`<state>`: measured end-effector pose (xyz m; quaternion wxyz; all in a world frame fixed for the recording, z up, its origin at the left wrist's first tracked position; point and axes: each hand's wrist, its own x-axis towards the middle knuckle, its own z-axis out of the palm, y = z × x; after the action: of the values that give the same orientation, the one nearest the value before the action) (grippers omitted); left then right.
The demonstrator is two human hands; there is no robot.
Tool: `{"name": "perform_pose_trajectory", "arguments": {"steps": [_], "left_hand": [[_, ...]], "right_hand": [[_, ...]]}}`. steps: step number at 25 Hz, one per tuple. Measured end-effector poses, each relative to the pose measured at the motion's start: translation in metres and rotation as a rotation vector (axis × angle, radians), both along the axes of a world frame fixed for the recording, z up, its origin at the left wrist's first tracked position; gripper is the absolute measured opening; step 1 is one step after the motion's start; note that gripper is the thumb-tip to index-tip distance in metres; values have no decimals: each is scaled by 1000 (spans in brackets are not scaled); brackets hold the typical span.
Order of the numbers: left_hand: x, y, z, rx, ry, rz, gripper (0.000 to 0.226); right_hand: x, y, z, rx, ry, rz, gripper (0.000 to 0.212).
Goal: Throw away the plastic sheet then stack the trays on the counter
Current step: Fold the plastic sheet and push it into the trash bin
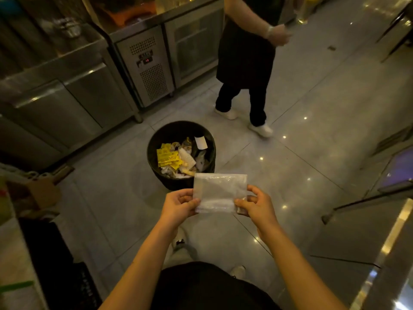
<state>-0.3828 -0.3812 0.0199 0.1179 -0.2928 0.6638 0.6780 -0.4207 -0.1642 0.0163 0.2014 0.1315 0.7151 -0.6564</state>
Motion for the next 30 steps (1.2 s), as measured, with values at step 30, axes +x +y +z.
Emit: {"name": "perform_pose_trajectory", "arguments": {"steps": [30], "left_hand": [[-116, -198, -58, -264, -214, 185, 17]], "right_hand": [[-141, -222, -57, 412, -173, 85, 23]]}}
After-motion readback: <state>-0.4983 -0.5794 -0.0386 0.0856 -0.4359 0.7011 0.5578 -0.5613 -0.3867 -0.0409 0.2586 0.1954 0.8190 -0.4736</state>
